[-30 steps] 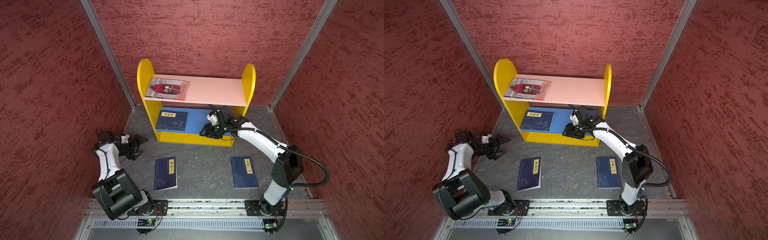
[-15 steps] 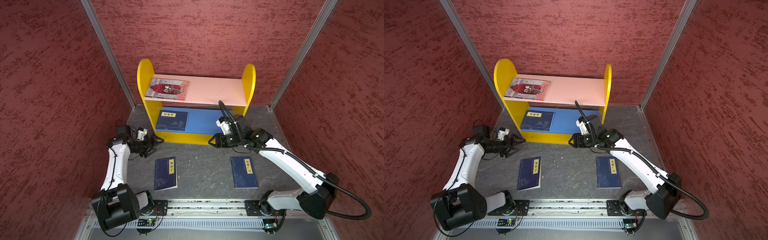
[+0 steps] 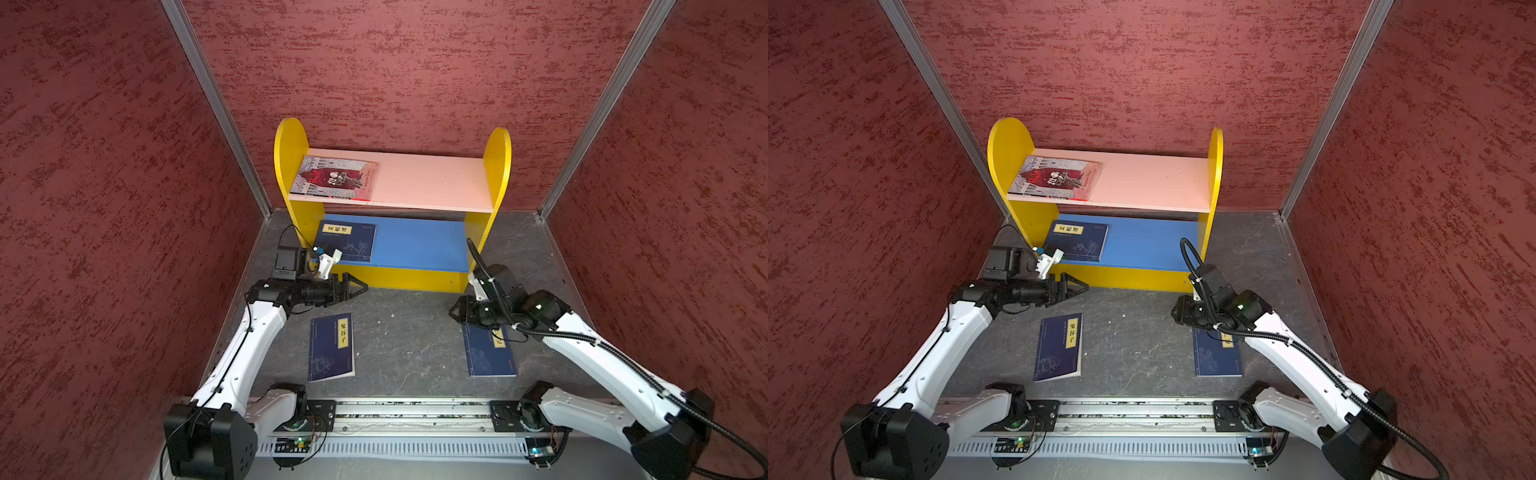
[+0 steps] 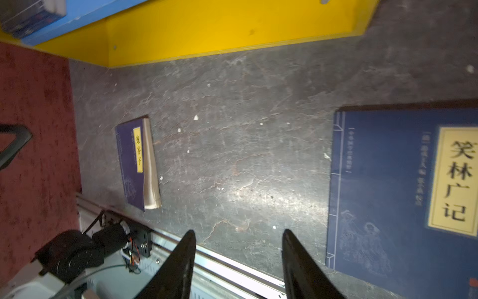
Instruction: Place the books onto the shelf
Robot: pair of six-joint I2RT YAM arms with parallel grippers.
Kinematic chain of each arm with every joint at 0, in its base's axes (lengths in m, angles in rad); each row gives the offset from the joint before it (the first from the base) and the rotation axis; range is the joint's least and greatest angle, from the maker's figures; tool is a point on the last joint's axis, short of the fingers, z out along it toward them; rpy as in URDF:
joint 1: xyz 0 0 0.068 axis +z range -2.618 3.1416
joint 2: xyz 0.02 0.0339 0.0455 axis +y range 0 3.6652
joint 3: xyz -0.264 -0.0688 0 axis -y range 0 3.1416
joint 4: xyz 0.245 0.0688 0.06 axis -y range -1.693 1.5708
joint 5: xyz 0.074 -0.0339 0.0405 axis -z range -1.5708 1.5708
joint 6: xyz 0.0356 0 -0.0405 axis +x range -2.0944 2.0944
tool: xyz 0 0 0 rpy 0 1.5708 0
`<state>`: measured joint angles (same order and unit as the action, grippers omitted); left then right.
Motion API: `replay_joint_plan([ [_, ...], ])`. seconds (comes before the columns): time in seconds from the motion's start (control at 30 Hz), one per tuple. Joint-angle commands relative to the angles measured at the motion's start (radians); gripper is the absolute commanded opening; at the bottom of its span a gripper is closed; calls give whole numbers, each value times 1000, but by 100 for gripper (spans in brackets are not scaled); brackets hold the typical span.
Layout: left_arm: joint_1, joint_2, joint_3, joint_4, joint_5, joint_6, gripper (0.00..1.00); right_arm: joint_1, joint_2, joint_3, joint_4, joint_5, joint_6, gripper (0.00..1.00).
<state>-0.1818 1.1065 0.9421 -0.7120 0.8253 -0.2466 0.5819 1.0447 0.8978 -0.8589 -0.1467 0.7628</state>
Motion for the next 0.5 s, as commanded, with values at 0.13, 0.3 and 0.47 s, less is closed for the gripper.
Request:
replay_joint_plan([
  [0.13,-178,95,-3,171,-30,37,85,-222,-46,-228,53,142,139,57],
  [0.3,-213,124,-38,257,-2,-11,85,-291,-103,-279,117,219,217,58],
  [0.47,-225,142,-73,330,32,-58,86,-400,-54,-307,218,182,219,58],
])
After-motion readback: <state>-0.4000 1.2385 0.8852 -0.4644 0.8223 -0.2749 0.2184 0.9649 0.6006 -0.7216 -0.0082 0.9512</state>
